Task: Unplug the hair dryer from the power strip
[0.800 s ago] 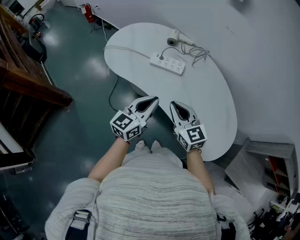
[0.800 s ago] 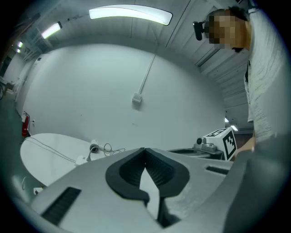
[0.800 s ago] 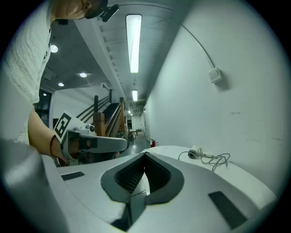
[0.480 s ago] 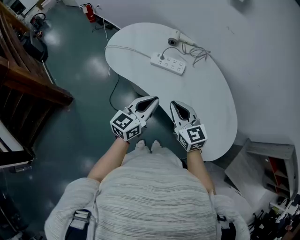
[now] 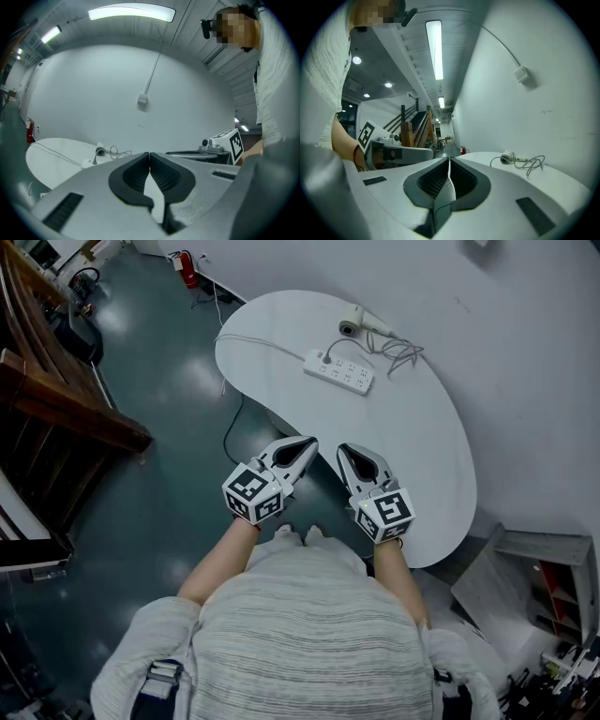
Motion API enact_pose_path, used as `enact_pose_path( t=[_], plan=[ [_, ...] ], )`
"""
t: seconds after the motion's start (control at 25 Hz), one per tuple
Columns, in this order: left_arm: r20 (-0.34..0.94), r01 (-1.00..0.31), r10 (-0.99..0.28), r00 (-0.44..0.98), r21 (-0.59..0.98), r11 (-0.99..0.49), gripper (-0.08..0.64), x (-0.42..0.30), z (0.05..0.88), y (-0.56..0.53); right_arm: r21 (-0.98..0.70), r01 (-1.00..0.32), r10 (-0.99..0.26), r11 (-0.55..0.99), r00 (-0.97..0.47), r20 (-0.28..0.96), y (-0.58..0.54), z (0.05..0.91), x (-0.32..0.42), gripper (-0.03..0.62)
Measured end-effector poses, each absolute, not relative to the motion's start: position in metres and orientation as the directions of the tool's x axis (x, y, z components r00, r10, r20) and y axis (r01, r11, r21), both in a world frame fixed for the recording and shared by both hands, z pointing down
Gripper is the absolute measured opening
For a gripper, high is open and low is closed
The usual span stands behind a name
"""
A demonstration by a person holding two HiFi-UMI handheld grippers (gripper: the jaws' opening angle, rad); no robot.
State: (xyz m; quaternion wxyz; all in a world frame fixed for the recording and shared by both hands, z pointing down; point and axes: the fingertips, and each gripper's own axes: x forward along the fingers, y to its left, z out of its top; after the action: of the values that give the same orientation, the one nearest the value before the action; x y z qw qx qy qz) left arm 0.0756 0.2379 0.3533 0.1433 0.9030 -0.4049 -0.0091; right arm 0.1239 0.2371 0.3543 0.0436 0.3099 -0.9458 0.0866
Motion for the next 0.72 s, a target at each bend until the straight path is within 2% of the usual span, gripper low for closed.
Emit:
enact_pose_path(
  t=[0.36, 0.72],
  plan=[
    [0.107, -0.727, -0.728, 0.677, 0.251, -0.639, 0.008, 0.069, 0.351, 0.217, -0.140, -0.585, -0.572, 0.799, -0.810, 0.127, 0.217, 0.352, 0.122, 0.028],
    [0.095, -0.679, -0.680, 0.727, 0.245, -0.692, 0.008, 0.053, 0.355, 0.144, -0.100, -0.620, -0.604, 0.778, -0.783, 0.149, 0.152, 0.357, 0.100, 0.028]
  ],
)
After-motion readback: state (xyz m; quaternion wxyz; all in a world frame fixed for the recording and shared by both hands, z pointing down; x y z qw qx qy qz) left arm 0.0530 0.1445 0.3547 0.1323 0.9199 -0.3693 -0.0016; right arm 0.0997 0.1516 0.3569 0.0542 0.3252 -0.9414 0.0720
